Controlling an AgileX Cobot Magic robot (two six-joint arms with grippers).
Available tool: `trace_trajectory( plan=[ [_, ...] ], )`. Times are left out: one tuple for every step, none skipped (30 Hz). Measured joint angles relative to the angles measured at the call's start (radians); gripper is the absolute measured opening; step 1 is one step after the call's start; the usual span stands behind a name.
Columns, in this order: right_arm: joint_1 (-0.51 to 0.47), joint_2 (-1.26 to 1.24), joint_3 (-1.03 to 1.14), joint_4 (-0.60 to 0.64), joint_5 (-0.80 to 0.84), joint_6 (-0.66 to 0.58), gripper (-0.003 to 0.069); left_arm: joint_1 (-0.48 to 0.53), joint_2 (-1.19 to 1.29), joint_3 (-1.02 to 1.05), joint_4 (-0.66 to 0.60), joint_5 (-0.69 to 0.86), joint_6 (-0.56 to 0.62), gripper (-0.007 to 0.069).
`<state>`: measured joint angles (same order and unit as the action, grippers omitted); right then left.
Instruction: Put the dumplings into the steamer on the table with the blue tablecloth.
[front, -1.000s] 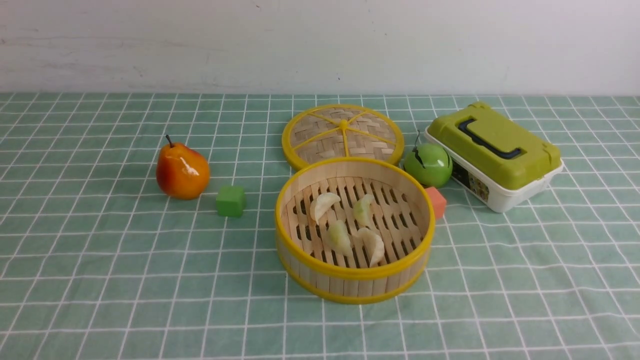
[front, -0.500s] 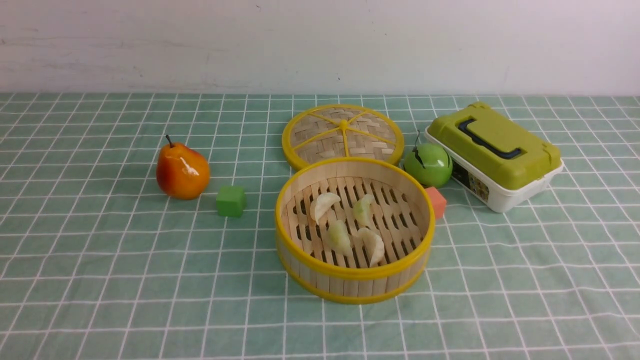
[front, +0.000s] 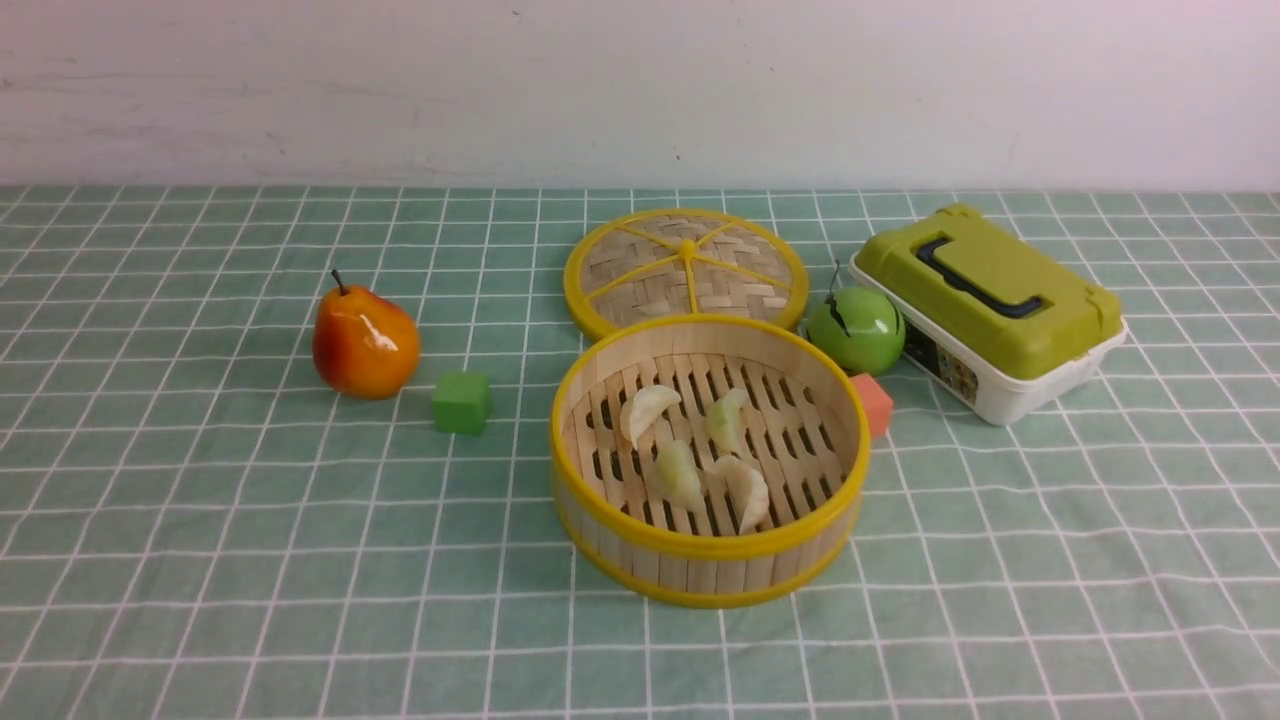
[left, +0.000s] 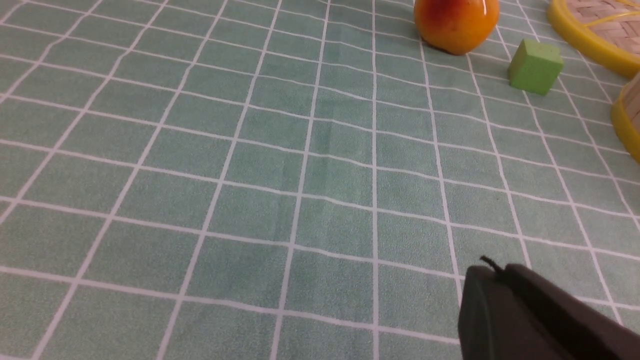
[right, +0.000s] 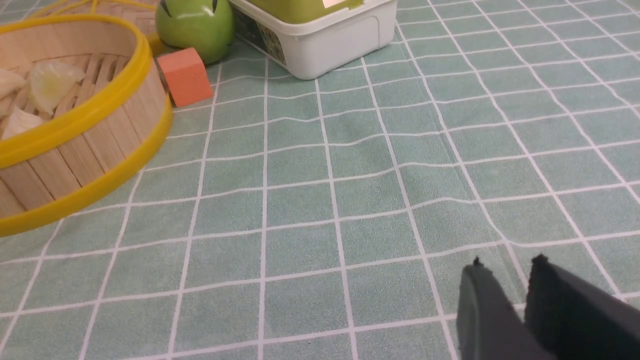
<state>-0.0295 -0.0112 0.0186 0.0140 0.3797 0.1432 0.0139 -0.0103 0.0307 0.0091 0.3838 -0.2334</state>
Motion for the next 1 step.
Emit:
trace_trajectory(
  plan=[
    [0.0,0.0,0.0,0.0,0.0,0.0,0.0144,0.0,0.0,0.0,0.0,0.0,0.0,0.0014]
  ],
)
